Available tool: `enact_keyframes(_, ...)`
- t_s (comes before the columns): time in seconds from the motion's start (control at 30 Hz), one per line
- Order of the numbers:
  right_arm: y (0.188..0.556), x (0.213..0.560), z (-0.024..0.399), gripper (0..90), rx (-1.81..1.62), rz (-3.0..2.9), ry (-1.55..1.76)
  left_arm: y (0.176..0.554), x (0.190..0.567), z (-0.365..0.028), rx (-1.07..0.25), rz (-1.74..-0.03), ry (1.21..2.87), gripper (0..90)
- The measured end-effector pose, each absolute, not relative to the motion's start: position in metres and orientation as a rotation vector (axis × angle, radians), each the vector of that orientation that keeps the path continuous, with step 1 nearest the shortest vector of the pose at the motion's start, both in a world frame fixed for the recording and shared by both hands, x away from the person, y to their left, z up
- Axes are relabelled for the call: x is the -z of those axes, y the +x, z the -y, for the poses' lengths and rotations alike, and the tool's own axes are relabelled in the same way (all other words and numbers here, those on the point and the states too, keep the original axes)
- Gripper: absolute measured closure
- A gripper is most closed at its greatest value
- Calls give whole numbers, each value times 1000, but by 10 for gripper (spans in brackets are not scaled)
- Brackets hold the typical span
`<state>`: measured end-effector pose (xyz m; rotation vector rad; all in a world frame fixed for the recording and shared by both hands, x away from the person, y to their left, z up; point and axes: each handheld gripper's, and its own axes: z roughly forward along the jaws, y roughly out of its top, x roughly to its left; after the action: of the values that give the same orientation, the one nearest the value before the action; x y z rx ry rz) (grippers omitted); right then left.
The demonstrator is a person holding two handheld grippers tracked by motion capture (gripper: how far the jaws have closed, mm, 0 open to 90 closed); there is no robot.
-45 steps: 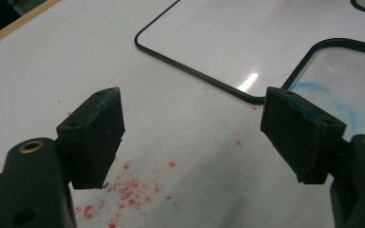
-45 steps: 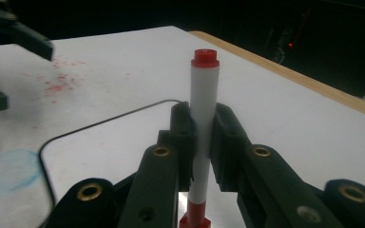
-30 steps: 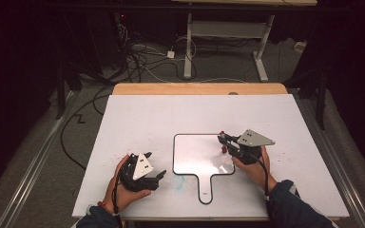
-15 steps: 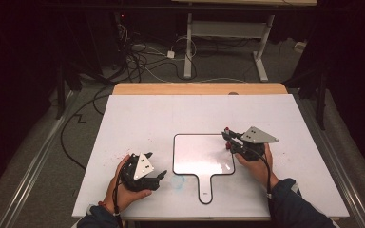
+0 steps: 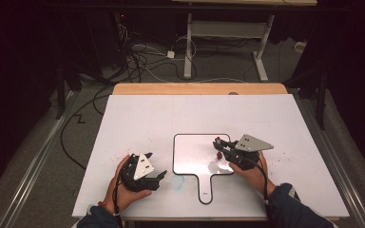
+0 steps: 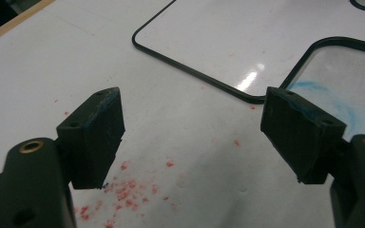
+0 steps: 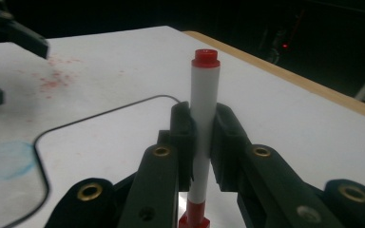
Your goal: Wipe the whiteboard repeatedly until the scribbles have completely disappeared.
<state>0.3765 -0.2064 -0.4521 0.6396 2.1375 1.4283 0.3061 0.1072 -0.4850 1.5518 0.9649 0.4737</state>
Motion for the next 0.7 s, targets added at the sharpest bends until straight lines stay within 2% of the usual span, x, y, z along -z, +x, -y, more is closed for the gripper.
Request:
enact_keyframes(0.2, 388, 451, 229, 815, -1366, -2077, 717, 306, 485, -107, -473, -966, 1549, 214)
enact_keyframes(0.7, 362, 450, 227, 815, -1420, -2140, 664, 305, 484, -106, -472, -959, 1556, 214)
